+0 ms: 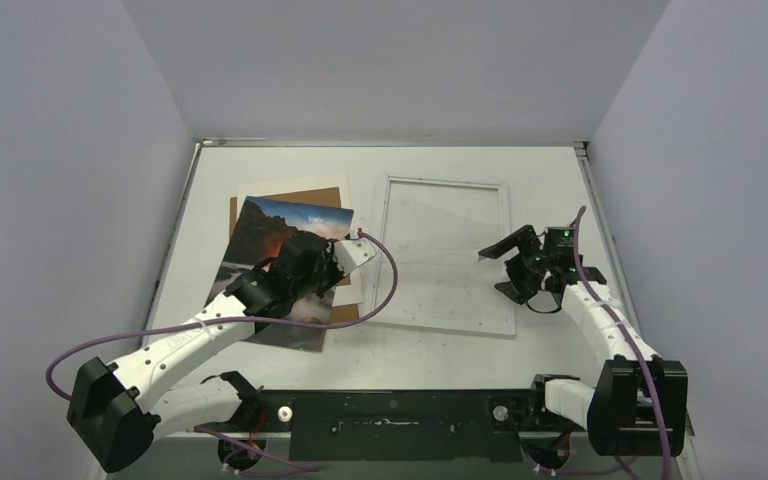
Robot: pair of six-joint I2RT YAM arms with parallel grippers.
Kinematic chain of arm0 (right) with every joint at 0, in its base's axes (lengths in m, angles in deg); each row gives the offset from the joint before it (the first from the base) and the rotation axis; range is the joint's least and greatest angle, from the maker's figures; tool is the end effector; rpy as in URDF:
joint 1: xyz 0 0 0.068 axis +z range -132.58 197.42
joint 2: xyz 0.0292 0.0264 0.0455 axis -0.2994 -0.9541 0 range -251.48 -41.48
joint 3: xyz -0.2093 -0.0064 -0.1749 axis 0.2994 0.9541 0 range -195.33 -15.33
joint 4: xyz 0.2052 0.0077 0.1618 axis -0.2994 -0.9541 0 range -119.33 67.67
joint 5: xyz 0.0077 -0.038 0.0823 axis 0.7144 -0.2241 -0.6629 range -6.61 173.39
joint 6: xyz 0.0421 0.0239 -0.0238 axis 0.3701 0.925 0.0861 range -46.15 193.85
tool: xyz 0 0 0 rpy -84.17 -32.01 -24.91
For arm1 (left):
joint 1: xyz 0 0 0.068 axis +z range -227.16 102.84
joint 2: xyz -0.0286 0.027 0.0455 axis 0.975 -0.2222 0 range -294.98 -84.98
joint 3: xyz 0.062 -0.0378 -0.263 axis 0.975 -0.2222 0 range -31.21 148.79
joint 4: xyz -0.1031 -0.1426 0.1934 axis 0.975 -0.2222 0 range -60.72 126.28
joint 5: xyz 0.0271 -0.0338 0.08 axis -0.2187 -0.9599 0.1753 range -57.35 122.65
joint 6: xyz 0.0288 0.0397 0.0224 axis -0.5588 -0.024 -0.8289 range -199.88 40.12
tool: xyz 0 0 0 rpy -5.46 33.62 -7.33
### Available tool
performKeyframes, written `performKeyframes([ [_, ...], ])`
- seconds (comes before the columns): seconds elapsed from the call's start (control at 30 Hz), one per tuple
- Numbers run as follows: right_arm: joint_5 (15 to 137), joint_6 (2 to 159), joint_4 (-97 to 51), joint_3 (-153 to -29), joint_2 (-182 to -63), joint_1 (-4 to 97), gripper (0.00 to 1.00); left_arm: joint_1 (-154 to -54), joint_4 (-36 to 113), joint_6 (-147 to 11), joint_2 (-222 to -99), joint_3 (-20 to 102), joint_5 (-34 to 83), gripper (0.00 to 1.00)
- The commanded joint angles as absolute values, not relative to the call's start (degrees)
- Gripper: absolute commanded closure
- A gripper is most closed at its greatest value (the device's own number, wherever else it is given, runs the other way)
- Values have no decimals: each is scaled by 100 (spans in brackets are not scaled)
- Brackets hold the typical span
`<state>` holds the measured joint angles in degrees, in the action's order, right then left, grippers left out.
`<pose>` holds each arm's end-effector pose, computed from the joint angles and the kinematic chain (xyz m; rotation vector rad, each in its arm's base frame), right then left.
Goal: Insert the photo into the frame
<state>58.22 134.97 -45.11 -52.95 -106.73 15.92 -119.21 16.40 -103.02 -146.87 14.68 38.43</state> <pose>0.2223 0.0094 0.2109 1.1672 2.3193 0.9647 0.1778 -0.1557 0.2723 1.1341 1.8786 -0.0748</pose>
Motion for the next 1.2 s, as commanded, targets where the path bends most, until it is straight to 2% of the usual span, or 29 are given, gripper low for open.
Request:
performKeyframes([
  [0.0,5813,14067,-3734,-5070,-10792,1885,8,-11953,1884,-10307,-14514,1464,3814,100],
  [0.17,5868,14592,-3017,-4829,-10906,1978,4,-12041,1834,-10412,-14460,1410,3818,100],
  [0.37,5820,14570,-3179,-5000,-10669,1869,0,-12094,1868,-10569,-14324,1267,3819,100],
  [0.43,5820,14665,-3043,-4960,-10680,1892,11,-12101,1897,-10563,-14317,1252,3840,100],
  [0.5,5792,14796,-2819,-4882,-10763,1980,27,-12106,1893,-10561,-14325,1265,3827,100],
  [0.6,5832,14913,-2566,-4892,-10916,2165,69,-12130,1905,-10576,-14309,1245,3786,100],
  [0.63,5883,14917,-2545,-4957,-10949,2221,77,-12133,1896,-10609,-14308,1220,3745,100],
  [0.7,5921,14849,-2502,-5128,-11032,2289,86,-12144,1847,-10640,-14299,1191,3628,93],
  [0.77,5941,14609,-2624,-5417,-11132,2313,94,-12154,1697,-10622,-14303,1217,3428,78],
  [0.87,6073,13907,-2948,-5965,-11139,2323,95,-12154,1362,-10457,-14349,1353,3151,46],
  [0.93,6206,13264,-3287,-6438,-11078,2324,95,-12148,1220,-10248,-14366,1456,2997,32],
  [1.1,6245,11897,-3751,-7065,-10910,2254,95,-12012,794,-9866,-14442,1881,2353,10],
  [1.17,6187,11598,-3845,-7251,-10912,2247,95,-11855,608,-9818,-14541,2103,1905,7],
])
